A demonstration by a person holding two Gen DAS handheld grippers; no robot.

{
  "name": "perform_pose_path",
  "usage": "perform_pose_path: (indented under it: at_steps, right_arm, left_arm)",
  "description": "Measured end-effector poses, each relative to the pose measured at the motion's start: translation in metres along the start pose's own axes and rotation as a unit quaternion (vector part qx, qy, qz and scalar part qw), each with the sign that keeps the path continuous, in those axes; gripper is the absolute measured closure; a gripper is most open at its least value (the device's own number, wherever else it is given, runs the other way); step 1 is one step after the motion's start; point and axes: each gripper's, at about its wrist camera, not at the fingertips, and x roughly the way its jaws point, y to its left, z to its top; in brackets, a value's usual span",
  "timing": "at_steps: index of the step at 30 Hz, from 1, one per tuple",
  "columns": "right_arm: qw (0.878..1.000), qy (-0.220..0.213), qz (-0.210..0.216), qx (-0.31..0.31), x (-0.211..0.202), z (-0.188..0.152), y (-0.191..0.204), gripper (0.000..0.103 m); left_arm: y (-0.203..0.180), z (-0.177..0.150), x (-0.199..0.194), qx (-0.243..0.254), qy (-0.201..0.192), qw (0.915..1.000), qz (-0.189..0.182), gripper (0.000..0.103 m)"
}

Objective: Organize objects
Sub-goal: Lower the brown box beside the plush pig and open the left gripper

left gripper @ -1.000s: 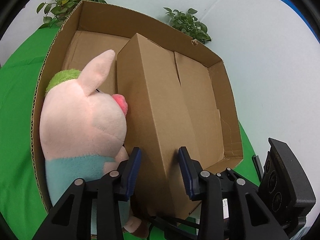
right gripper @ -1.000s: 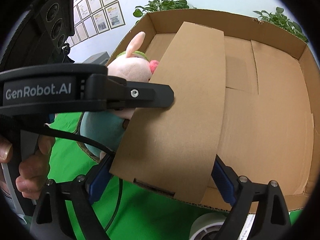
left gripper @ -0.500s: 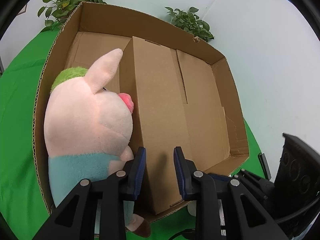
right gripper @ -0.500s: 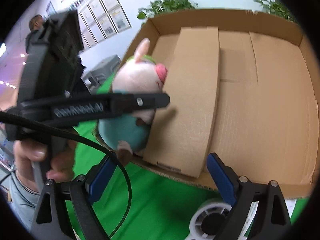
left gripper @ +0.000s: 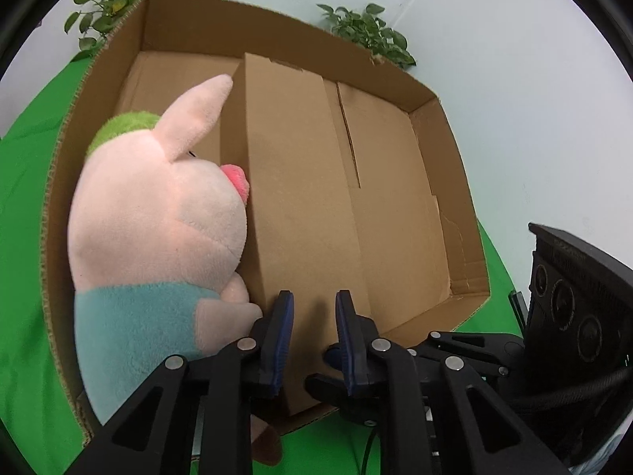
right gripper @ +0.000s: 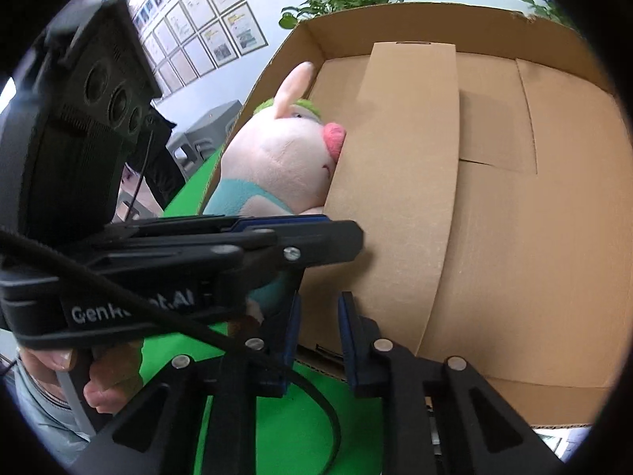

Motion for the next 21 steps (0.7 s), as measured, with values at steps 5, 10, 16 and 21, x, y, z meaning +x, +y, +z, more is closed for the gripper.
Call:
perform_pose_path:
  at_steps: [5, 10, 16, 21]
  right_arm:
    - [0.998, -0.065, -0.021, 0.005, -0.041, -0.010, -0.008, 0.018]
    - [0.994, -0.100, -0.021, 0.050, -0.067, -0.011, -0.029, 0.017]
    - [0.989, -0.136, -0.047, 0.042, -0.052, -0.005, -0.026, 0.008]
    - [0.984, -0.158, -0.076, 0.031, -0.065, -0.025, -0.023, 0.005]
  left_arm:
    - [-0.006, -0.010, -0.042, 0.031, -0.063, 0.9970, 0.033, 0.080]
    - [-0.016, -0.028, -0.093, 0.033, -0.153, 0.9821, 0.106, 0.032]
    - [-0.041, -0.062, -0.148, 0.015, -0.284, 0.9402, 0.187, 0.000]
    - [-0.054, -0.078, -0.151, 0.005, -0.277, 0.9406, 0.197, 0.000]
